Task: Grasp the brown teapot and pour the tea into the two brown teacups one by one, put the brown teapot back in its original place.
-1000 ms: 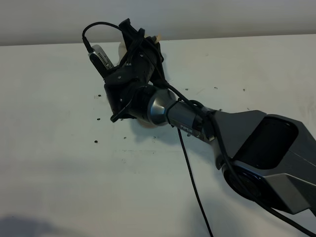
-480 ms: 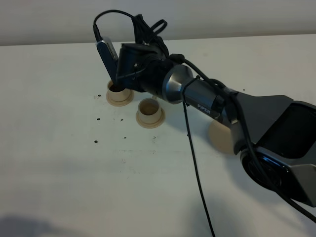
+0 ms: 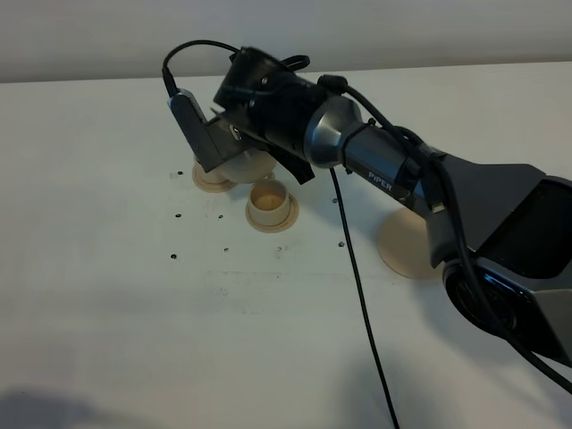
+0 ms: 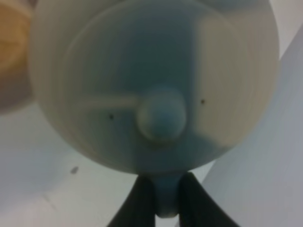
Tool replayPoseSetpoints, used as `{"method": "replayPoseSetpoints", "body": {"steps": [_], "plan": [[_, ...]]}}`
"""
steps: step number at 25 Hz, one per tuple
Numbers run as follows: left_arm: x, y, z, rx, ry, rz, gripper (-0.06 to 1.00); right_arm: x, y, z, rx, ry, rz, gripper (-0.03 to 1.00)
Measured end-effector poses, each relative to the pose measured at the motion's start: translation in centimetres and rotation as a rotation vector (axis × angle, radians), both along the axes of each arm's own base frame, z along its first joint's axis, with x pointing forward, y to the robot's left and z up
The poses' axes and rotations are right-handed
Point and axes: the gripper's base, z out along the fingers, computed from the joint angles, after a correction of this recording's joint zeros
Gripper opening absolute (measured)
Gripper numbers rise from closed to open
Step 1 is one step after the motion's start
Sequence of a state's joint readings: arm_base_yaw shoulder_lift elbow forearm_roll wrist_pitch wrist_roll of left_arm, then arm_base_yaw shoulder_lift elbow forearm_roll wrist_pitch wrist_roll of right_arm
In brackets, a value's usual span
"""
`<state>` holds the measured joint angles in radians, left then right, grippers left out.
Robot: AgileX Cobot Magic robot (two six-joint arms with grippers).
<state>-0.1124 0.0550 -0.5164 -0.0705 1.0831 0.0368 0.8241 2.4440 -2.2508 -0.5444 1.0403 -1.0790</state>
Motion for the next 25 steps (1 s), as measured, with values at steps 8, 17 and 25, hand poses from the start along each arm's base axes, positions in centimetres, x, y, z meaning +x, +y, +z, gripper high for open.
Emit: {"method": "replayPoseSetpoints", "body": {"steps": [8, 17, 25], "plan": [[0.0, 0.0, 0.0, 0.000, 0.000, 0.000, 0.50, 0.3, -0.2, 1.2, 0.066, 0.048, 0.002, 0.10], [0.0, 0.0, 0.0, 0.000, 0.000, 0.000, 0.50, -0.4, -0.9, 0.7, 0.016, 0.148, -0.078, 0.10], [0.0, 0.0, 0.0, 0.000, 0.000, 0.000, 0.50, -0.7, -1.4, 1.9, 0.108, 0.140, -0.245, 0.10]]}}
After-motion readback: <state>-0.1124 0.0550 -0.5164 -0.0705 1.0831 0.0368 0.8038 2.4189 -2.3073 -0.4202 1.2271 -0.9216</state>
